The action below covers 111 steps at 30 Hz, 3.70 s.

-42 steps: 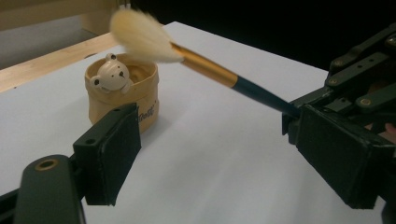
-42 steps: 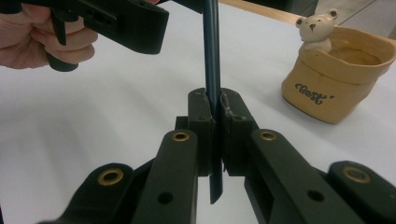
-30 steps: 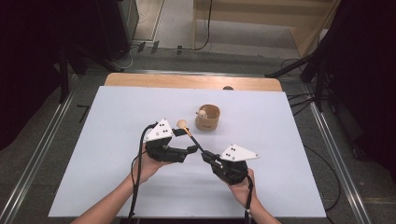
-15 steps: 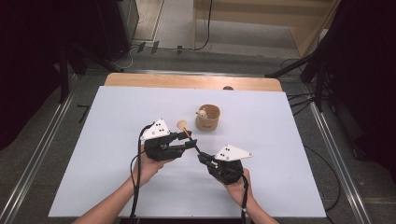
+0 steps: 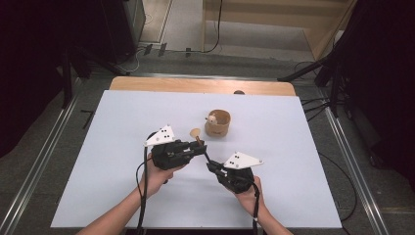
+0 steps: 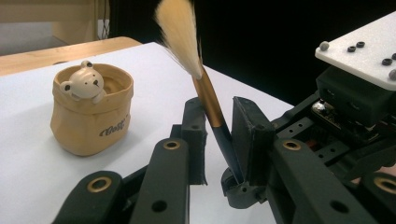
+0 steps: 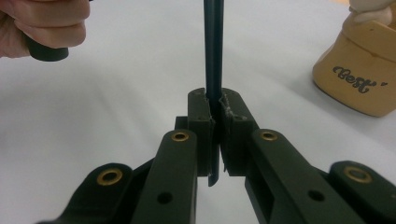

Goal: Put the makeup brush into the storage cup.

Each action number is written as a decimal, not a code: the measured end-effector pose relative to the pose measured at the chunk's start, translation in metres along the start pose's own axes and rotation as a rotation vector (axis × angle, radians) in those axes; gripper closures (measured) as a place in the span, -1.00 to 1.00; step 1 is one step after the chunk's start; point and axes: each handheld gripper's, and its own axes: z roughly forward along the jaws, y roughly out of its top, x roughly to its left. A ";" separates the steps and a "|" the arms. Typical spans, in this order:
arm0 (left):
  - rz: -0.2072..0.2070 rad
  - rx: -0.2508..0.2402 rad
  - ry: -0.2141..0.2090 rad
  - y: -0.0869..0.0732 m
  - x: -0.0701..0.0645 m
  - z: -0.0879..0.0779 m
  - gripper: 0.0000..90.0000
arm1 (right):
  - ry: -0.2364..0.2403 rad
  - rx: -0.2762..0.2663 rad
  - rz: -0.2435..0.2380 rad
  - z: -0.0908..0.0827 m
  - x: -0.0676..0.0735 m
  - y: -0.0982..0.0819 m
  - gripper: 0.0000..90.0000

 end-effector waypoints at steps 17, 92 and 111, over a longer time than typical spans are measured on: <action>0.068 0.035 -0.041 0.006 -0.014 0.003 0.88 | 0.018 0.018 -0.002 0.002 0.001 0.000 0.55; 0.236 0.049 0.148 0.039 0.004 -0.015 0.87 | -0.027 -0.044 -0.034 -0.069 -0.026 -0.017 -0.98; 0.242 0.053 0.194 0.050 0.014 -0.011 0.87 | -0.060 -0.077 -0.034 -0.095 -0.038 -0.037 -0.98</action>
